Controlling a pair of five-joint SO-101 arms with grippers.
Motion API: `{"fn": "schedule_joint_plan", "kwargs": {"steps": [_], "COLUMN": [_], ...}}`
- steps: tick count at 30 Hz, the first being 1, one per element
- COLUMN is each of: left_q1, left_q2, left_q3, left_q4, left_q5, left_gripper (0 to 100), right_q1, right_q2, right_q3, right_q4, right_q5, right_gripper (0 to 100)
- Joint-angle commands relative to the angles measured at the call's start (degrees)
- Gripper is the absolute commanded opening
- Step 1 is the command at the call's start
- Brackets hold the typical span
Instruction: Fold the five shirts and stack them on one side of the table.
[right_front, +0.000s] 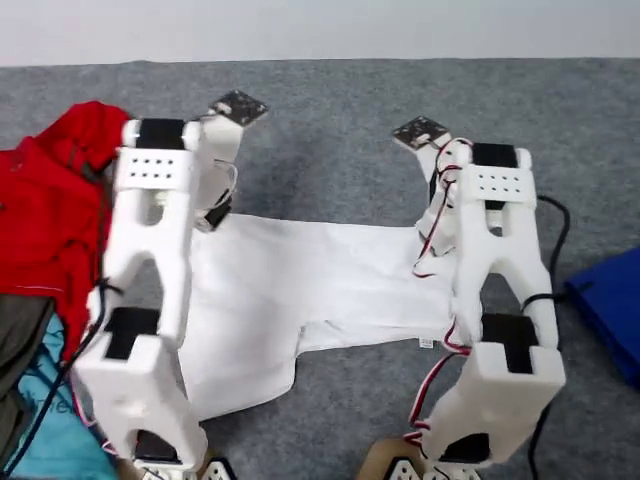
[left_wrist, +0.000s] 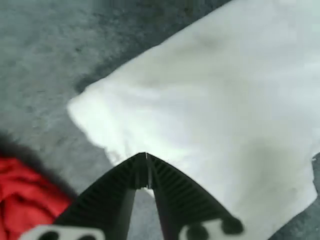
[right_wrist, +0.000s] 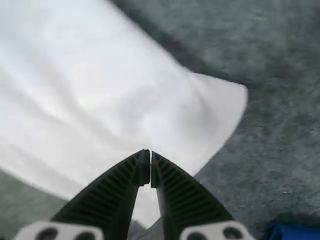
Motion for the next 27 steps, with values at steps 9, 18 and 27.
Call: {"fn": "schedule_joint_plan", "kwargs": {"steps": [9, 18, 27], "left_q1": [-29.27, -47.03, -59.52], "left_q2": [-4.31, 5.98, 14.95], "left_q3": [-0.04, -0.22, -0.31], "left_q4": [-1.76, -3.34, -6.42], "left_q5": [-1.41, -4.13, -9.49], "left_gripper": [0, 0, 0], "right_q1": [-19.91, -41.54, -55.96], "right_q2": [-7.96, -4.88, 3.12], "right_q3": [-2.90, -2.64, -2.81], "right_q4": [11.03, 7.08, 2.42], "right_q5": [-0.53, -8.70, -9.49], "right_gripper": [1.0, 1.0, 14.2]}}
